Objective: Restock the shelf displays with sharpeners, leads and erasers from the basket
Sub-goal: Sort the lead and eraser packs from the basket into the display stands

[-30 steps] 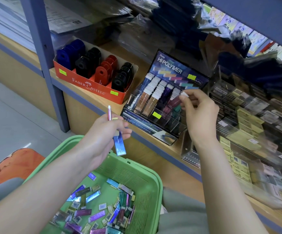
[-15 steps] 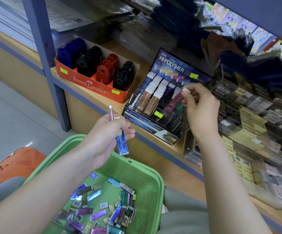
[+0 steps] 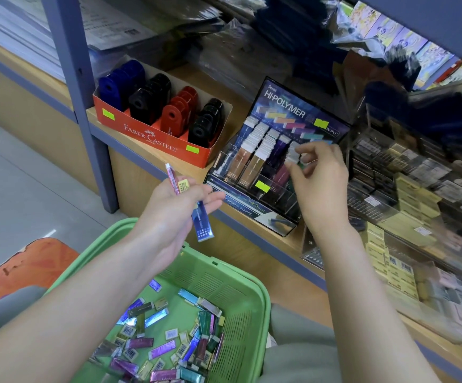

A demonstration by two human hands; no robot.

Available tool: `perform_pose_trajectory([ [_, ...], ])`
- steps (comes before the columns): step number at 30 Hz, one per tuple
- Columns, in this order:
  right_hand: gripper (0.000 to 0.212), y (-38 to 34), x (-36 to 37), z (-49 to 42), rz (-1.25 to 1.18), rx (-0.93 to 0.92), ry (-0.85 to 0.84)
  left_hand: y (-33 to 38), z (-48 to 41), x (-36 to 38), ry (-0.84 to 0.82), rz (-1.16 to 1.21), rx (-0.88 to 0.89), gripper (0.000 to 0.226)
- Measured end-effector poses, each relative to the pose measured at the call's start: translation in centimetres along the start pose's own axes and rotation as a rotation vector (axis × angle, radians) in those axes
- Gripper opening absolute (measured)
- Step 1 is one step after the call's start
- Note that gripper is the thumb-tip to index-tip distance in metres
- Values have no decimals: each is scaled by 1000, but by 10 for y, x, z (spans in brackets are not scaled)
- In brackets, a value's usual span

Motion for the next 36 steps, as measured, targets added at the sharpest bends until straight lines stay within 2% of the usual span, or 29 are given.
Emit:
perform_pose_trajectory([
  [2, 3, -15, -2, 14, -80, -11, 0, 4, -3, -3, 26, -4, 45, 12],
  [3, 10, -22, 2, 22, -111, 4, -59, 6, -4, -4, 40, -5, 66, 10],
  [6, 26, -36, 34, 58, -191, 146, -486, 9, -8, -7, 74, -6, 130, 8],
  [7, 23, -40, 44, 70, -228, 185, -611, 9, -8, -7, 75, -7, 146, 9],
  [9, 13, -44, 57, 84, -307, 222, -757, 8, -8, -8, 64, -30, 161, 13],
  [14, 16, -44, 68, 87, -380, 267, -771, 8, -4, -6, 18, -43, 136, 15],
  [18, 14, -46, 75, 92, -456, 370, -866, 8, -3, -4, -28, -119, 142, 21],
  [21, 19, -42, 68, 83, -376, 334, -791, 6, -6, -6, -78, -250, 147, 19],
  [24, 20, -31, 54, 65, -397, 346, -679, -3, -5, -10, -111, -371, 64, 10],
  [28, 15, -17, 35, 41, -448, 396, -514, -7, -8, -18, -157, -460, 2, 21],
  [30, 11, -13, 27, 33, -463, 351, -394, -1, -6, -18, -199, -494, 21, 11],
  [32, 21, -14, 20, 27, -466, 275, -289, 4, -5, -17, -231, -498, 30, 7],
  [36, 25, -21, 11, 20, -493, 166, -157, 9, -2, -17, -257, -465, -19, 17],
])
Point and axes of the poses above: each hand's wrist, its own z-axis away from the middle knuckle, its own x-axis out of the palm, y = z × x, the point moved 6 cm from there along -z, towards the middle knuckle, and after that the axes turned 13 degrees about x, right-handed, at the moved point
